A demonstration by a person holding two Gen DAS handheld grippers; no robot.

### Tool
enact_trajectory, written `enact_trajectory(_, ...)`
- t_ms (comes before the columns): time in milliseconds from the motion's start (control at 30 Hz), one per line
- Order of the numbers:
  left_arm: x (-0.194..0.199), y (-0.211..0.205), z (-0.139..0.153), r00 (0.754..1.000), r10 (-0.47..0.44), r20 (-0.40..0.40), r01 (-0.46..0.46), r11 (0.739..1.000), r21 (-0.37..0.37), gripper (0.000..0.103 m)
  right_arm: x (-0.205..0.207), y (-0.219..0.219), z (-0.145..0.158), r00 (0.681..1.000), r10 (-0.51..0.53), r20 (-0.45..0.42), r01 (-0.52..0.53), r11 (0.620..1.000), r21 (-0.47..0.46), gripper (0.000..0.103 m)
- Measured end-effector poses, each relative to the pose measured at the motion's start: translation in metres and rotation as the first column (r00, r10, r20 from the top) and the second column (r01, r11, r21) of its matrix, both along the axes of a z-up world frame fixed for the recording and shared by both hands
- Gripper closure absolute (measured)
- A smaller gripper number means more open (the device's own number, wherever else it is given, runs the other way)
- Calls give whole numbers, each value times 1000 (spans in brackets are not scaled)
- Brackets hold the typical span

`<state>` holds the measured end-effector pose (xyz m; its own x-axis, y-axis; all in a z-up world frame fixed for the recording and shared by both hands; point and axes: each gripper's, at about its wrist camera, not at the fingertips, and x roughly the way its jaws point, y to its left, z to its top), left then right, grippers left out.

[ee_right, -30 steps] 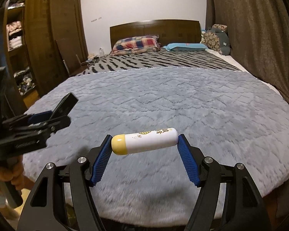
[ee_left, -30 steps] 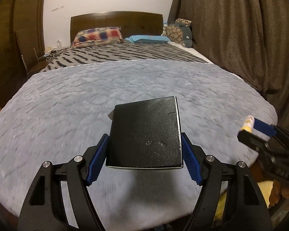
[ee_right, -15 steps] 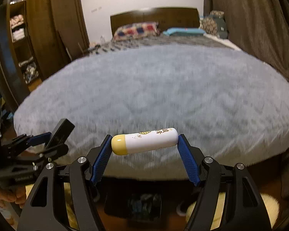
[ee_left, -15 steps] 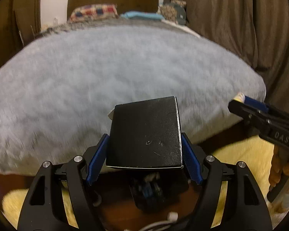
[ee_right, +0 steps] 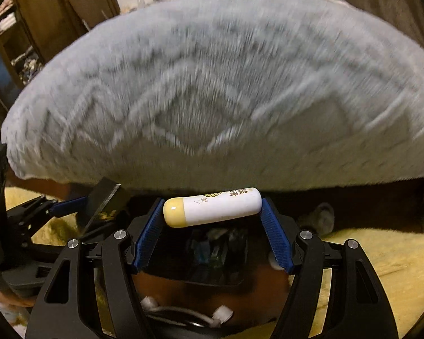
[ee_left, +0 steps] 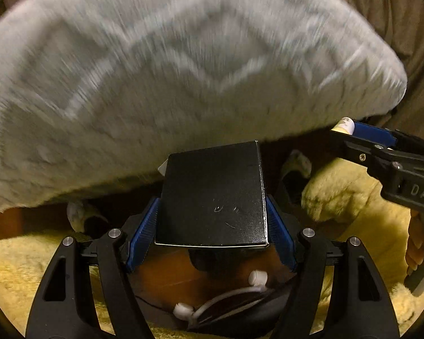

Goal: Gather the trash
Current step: 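Lower the held box and tube past the bed edge toward the bin, then open both grippers to drop the box and tube into the bin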

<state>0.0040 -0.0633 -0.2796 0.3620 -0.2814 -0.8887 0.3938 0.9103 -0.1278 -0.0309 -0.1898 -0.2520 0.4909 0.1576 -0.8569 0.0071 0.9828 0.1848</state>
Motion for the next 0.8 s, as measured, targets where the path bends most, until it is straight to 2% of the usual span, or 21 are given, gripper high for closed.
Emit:
enact_trajectory(167,10,-8,-40,992,-34,-125,37,999,29,34,9,0,-33,995,-5,-97,7,1000,21,34)
enact_trajectory(333,8,-13,-61,982,-48,-181,54,998,30,34,17,7,-49,990,-4,-142,8,1000,23,34)
enact_trajectory(467,11,-13,-64,979,-49,-199,53,999,11,33,22,8,-53,988,1,-153,3,1000,27,33)
enact_trajectory(567,13,-13,-65,974,-45,-220,44,999,-6,28,29,9,-56,986,-2,-164,10,999,45,33)
enact_trajectory(700,16,-13,-60,977,-33,-212,32,999,-9,24,34,4,-46,989,-24,-144,32,998,50,23)
enact_trajectory(800,14,-10,-48,984,-22,-179,20,1000,-14,23,29,-2,-34,992,-39,-118,45,998,52,21)
